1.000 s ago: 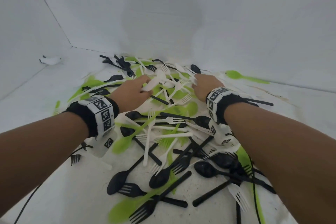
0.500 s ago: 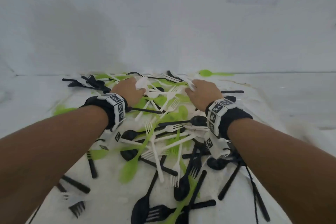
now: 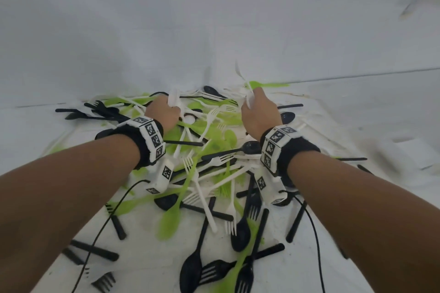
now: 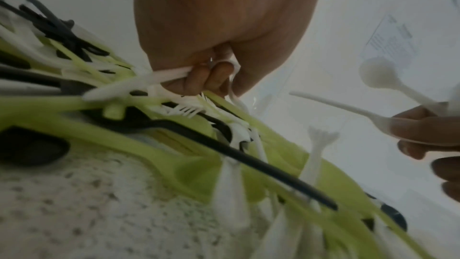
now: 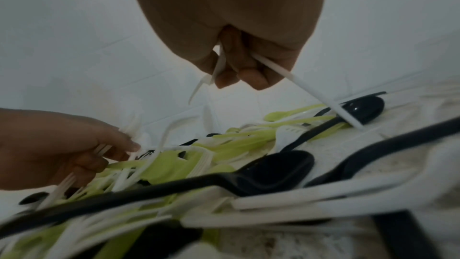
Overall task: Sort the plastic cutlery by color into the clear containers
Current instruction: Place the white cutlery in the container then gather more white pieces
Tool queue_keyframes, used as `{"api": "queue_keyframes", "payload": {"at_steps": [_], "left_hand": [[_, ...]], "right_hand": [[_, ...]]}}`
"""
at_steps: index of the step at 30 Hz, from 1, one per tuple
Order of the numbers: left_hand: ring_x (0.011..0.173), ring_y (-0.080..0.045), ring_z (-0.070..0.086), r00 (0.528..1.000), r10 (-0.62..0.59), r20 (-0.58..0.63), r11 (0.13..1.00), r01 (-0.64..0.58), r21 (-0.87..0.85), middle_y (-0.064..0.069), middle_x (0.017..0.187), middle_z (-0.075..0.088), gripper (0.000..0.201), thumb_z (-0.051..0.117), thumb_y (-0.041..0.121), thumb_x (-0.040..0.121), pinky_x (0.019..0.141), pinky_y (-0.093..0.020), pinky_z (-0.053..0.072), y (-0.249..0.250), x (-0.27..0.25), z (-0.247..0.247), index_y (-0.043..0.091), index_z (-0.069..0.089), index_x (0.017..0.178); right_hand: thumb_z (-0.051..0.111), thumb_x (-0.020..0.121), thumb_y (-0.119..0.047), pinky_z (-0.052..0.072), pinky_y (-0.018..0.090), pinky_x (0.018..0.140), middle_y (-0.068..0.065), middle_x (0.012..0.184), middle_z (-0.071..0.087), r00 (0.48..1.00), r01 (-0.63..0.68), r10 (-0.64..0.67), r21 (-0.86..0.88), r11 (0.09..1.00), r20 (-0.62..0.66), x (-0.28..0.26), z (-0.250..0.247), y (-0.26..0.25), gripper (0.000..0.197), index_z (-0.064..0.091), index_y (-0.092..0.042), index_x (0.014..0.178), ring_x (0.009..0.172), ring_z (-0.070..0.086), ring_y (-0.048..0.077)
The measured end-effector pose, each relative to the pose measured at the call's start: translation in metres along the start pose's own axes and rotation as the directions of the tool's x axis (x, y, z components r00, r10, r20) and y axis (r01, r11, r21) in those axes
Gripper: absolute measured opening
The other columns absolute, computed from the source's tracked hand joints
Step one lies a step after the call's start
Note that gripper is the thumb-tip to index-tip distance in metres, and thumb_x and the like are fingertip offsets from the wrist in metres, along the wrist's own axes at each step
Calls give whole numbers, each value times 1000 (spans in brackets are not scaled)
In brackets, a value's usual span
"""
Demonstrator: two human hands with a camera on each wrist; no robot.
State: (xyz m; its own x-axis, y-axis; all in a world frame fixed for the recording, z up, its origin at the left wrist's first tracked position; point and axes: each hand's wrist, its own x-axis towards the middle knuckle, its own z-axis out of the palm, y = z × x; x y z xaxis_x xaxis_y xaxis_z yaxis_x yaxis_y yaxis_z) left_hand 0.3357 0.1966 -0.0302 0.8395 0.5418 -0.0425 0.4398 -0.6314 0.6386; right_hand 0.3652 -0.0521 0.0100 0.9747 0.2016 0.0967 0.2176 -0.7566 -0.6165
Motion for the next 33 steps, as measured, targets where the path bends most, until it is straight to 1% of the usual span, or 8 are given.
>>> {"api": "queue_keyframes", "payload": {"at_steps": [4,8,13,15,19,24,30,33], "left_hand": [[86,-30,65,984,-59,-168,962,11,-271,-11,102,69,24,45,18,98,73,-37,48,16,-14,-11,4,50,116],[71,-21,58,907,-16,-421,930,-141,-341,-5,87,59,18,42,23,106,62,-30,44,25,-34,-28,5,40,108],[63,-12,52,841,2,-542,896,-242,-373,1,80,50,18,43,24,106,60,-29,40,15,-56,-51,8,34,105],[62,-12,49,852,65,-519,915,-259,-311,4,81,49,18,47,23,105,58,-32,40,6,-67,-60,11,33,107],[65,-19,53,917,163,-364,963,-228,-143,-2,86,55,24,47,25,106,58,-36,46,-14,-95,-73,10,36,121],[63,-27,60,941,195,-276,977,-211,-29,-8,80,60,15,43,27,108,55,-34,44,-34,-128,-86,23,30,114],[70,-19,60,970,152,-190,981,-171,-89,0,91,64,25,53,20,102,58,-31,44,-57,-126,-108,21,40,123],[70,-27,62,981,188,-52,978,-192,-76,-10,98,68,24,48,17,102,62,-40,50,-72,-121,-115,22,41,124]], "right_hand": [[41,105,-26,42,37,71,9,91,58,1000,-21,22,146,989,-2,10,4,-3,22,39,-12,121,83,58,35],[45,106,-26,34,32,73,6,97,54,997,-39,27,183,982,68,17,12,-10,29,41,-7,128,85,50,29],[52,100,-36,36,32,76,3,94,62,987,59,-84,175,983,140,20,23,-25,27,58,-10,103,91,56,27],[52,100,-35,34,31,71,0,84,58,977,109,-140,186,976,162,16,25,-33,24,55,-13,91,83,55,25],[53,97,-29,31,31,56,1,80,57,965,155,-205,272,950,165,6,31,-49,18,54,-12,92,70,51,21],[53,96,-26,51,36,67,3,92,71,949,210,-273,330,920,158,-4,41,-69,15,44,-20,107,76,65,23],[58,97,-35,33,23,56,-9,74,54,965,242,-261,336,910,12,-11,45,-97,19,54,-19,87,65,48,5],[54,99,-33,35,30,62,-5,78,58,976,209,-215,346,915,-20,-17,49,-111,22,59,-15,88,72,53,15]]}}
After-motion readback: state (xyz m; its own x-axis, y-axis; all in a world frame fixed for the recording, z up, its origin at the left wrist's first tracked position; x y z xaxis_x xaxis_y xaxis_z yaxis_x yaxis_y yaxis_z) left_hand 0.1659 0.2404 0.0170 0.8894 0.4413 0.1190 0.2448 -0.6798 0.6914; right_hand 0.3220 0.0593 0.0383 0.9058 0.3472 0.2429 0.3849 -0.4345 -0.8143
